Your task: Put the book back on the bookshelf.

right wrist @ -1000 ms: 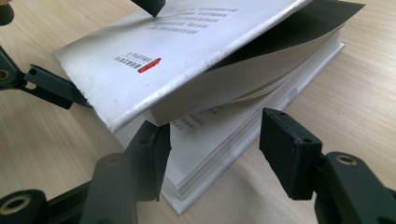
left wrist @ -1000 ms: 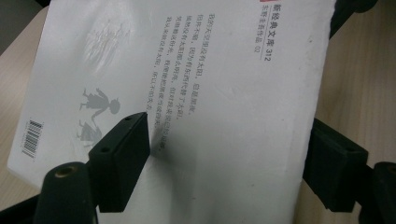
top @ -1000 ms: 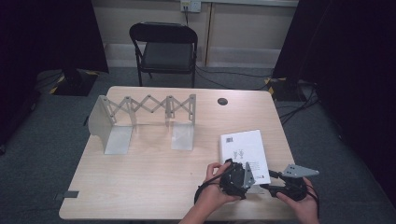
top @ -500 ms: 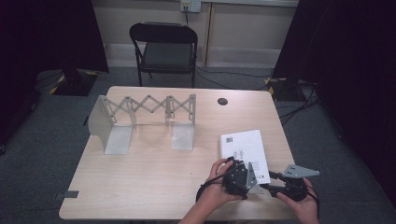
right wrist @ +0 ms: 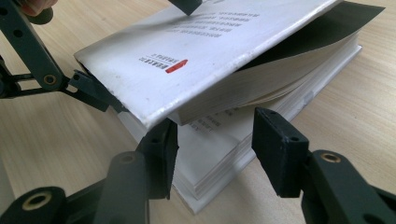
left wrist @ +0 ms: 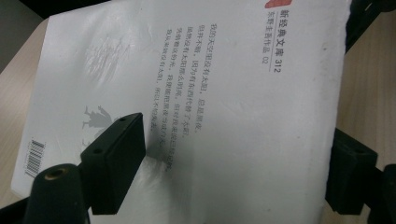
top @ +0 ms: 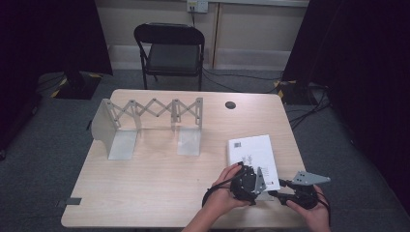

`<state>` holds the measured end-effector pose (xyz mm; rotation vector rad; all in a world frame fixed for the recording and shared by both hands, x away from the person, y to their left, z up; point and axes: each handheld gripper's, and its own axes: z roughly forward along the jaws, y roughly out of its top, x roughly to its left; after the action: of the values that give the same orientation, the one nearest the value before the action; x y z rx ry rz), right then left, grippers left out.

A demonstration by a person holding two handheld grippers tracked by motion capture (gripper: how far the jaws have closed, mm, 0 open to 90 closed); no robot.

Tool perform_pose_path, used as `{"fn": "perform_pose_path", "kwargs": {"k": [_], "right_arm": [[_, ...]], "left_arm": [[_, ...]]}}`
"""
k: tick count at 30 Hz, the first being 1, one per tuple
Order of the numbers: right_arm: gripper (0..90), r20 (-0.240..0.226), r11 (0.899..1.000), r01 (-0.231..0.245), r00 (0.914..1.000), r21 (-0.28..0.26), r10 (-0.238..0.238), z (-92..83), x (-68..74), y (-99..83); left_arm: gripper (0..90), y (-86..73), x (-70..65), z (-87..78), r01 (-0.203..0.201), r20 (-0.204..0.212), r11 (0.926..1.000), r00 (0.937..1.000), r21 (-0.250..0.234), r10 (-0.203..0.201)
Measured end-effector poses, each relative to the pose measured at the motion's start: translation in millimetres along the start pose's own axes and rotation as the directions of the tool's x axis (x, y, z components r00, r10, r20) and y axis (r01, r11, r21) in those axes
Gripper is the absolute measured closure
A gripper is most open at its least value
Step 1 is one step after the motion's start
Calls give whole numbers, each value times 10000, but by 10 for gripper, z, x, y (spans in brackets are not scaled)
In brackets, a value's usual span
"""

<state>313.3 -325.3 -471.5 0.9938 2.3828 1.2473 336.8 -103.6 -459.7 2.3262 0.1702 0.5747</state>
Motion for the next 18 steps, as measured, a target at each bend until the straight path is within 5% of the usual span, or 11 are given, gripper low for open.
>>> {"fn": "perform_pose_path", "kwargs": {"k": [11, 18], "right_arm": [[521, -10, 10000, 3, 10000, -63, -3, -6, 10, 5], [517, -189, 9999, -111, 9998, -45, 110, 1, -5, -8]], "left_arm": [[144, 4, -13, 30, -279, -264, 9996, 9993, 5, 279], [248, 22, -18, -12, -513, -78, 9987, 9986, 55, 514]]}}
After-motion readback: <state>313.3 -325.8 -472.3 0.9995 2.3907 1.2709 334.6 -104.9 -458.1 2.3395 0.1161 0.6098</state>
